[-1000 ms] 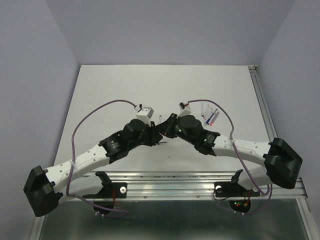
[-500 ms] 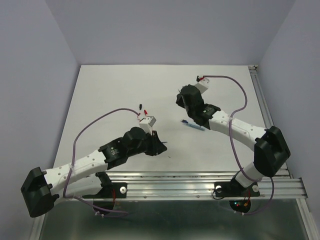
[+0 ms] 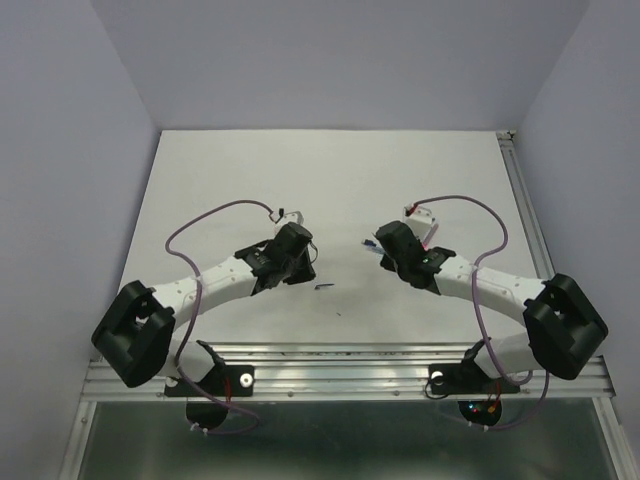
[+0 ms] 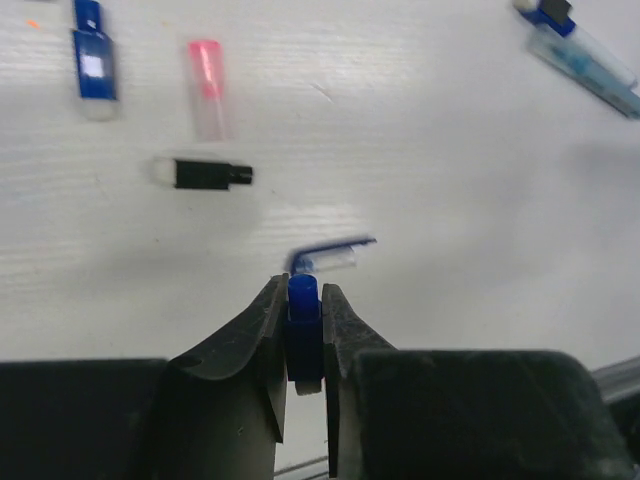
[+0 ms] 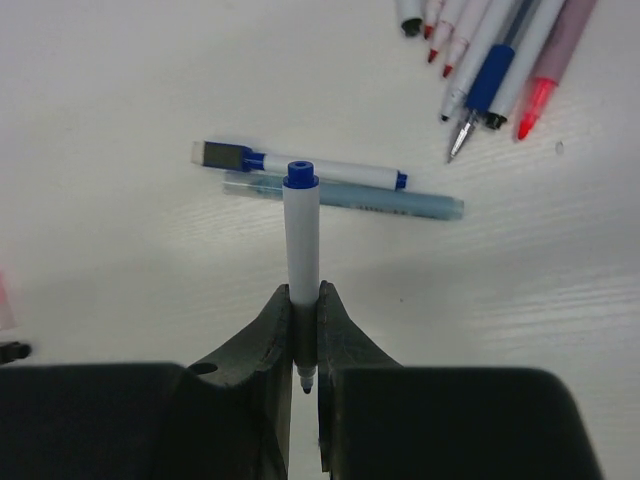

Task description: Open the pen caps

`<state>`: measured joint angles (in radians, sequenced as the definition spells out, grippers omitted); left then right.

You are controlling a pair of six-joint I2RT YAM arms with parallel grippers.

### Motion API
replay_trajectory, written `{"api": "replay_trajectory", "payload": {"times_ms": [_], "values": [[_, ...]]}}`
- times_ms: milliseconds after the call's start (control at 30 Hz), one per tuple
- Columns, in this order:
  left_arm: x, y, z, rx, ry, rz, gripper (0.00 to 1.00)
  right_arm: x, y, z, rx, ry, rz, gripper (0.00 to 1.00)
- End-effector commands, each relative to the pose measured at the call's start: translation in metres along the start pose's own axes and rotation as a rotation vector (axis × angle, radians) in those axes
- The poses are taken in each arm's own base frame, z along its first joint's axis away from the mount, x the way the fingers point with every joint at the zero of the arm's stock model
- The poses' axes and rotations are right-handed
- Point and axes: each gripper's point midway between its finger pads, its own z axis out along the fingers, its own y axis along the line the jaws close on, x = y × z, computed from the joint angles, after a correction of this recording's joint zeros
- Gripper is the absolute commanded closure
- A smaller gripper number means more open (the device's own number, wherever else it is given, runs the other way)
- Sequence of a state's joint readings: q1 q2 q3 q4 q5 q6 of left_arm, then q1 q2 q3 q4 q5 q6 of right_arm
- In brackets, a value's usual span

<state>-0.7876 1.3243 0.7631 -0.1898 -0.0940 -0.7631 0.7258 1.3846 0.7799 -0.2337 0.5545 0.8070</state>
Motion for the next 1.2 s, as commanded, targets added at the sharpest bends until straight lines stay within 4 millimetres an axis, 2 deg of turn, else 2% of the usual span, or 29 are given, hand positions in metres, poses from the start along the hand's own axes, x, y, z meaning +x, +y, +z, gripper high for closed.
{"api": "replay_trajectory", "payload": {"times_ms": [0,67,200,400,500,567,733,867,1000,1133,1167], "values": [[-0.03,0.024,0.011,-0.128,-0.053,-0.03,1.0,0.025,-0.026,-0.003,0.046,0.059,0.047,0.91],[-0.038,0.027,0.014,-0.161,-0.069,-0.03,0.99,0.039,-0.042,0.0,0.094,0.087,0.062,0.91],[-0.046,0.028,0.025,-0.196,-0.071,-0.008,0.96,0.043,-0.069,0.004,0.204,0.121,0.104,0.9],[-0.051,0.031,0.037,-0.248,-0.069,-0.009,0.88,0.045,-0.083,0.008,0.25,0.132,0.134,0.88],[-0.048,0.037,0.048,-0.295,-0.044,-0.014,0.86,0.04,-0.09,0.013,0.268,0.128,0.158,0.87],[-0.051,0.033,0.051,-0.294,-0.043,-0.02,0.83,0.036,-0.095,0.016,0.283,0.126,0.171,0.86],[-0.05,0.03,0.057,-0.289,-0.03,-0.015,0.73,0.031,-0.097,0.024,0.288,0.128,0.187,0.82],[-0.049,0.031,0.057,-0.29,-0.02,-0.004,0.53,0.028,-0.091,0.03,0.276,0.138,0.162,0.77],[-0.049,0.025,0.051,-0.259,-0.013,0.001,0.46,0.024,-0.084,0.027,0.247,0.15,0.143,0.73],[-0.058,0.013,0.038,-0.201,-0.032,0.006,0.4,0.01,-0.075,0.017,0.188,0.13,0.129,0.46],[-0.058,0.009,0.035,-0.181,-0.029,0.014,0.37,0.005,-0.072,0.014,0.162,0.121,0.11,0.43]]}}
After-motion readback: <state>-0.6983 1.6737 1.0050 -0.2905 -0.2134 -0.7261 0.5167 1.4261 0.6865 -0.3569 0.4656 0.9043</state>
